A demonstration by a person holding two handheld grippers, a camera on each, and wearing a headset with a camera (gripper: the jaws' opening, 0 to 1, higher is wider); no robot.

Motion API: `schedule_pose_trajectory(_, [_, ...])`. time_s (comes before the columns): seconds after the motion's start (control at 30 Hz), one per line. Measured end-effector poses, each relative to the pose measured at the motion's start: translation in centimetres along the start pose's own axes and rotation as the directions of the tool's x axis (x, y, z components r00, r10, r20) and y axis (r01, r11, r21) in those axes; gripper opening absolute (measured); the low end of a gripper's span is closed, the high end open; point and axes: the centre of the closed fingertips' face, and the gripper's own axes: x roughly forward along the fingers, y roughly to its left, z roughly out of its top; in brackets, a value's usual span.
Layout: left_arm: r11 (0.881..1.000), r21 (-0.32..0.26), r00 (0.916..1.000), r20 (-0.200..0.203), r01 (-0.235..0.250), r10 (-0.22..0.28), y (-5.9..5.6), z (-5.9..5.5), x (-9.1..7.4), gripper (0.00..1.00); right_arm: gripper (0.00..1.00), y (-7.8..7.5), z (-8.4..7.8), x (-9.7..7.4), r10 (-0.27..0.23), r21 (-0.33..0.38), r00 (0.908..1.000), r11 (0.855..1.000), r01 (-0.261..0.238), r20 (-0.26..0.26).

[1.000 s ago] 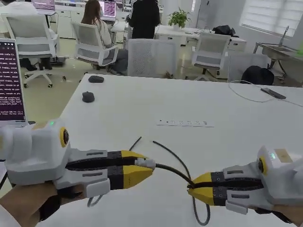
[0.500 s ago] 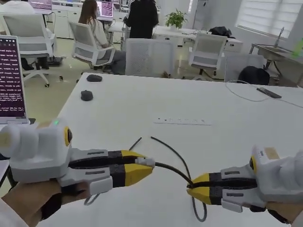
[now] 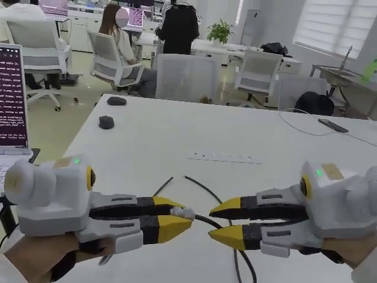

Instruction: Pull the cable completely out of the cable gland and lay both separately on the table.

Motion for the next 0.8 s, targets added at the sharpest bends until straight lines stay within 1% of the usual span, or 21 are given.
schedule_pose_trajectory(0.1, [1.000,0.003,1.0000,0.000,-0.001,0.001,0.1,0.1,0.1,0.16,0.07,-0.1,0.1,0.1,0.012,0.001,0.9998,1.000,-0.012,0.013])
schedule_pose_trajectory(0.13, [1.000,0.005,1.0000,0.000,-0.001,0.001,0.1,0.1,0.1,0.16,0.05,0.0,0.3,0.2,0.023,0.002,0.9995,1.000,-0.023,0.022])
schedule_pose_trajectory(0.2, [1.000,0.006,1.0000,0.004,-0.004,0.004,0.2,0.2,0.1,0.16,0.03,0.3,0.4,0.6,0.039,-0.002,0.9990,0.999,-0.039,0.022])
schedule_pose_trajectory(0.27, [1.000,0.002,1.0000,0.001,-0.009,0.009,0.4,0.1,0.0,0.16,0.03,0.1,0.2,0.7,0.032,-0.023,0.9992,0.999,-0.032,0.021])
schedule_pose_trajectory(0.37, [1.000,-0.010,0.9999,0.008,-0.011,0.011,0.6,0.1,-0.3,0.16,0.03,0.0,0.3,0.9,0.025,-0.015,0.9987,1.000,-0.025,0.045])
schedule_pose_trajectory(0.43, [1.000,-0.014,0.9999,0.008,-0.011,0.011,0.7,0.1,-0.3,0.16,0.03,-0.1,0.2,1.0,0.019,-0.017,0.9986,1.000,-0.019,0.048])
schedule_pose_trajectory(0.53, [1.000,-0.013,0.9999,0.004,-0.012,0.012,0.8,0.1,-0.4,0.16,0.03,-0.3,-0.1,0.9,0.014,-0.026,0.9991,1.000,-0.012,0.041])
schedule_pose_trajectory(0.7, [0.999,-0.033,0.9994,0.025,-0.023,0.024,1.4,0.5,-1.2,0.16,0.03,-0.9,-0.7,0.3,-0.007,-0.026,0.9997,1.000,0.008,0.023])
schedule_pose_trajectory(0.8, [0.999,-0.032,0.9992,0.025,-0.031,0.032,1.6,0.5,-1.5,0.16,0.03,-1.4,-1.5,-0.1,-0.018,-0.014,0.9998,1.000,0.018,0.009])
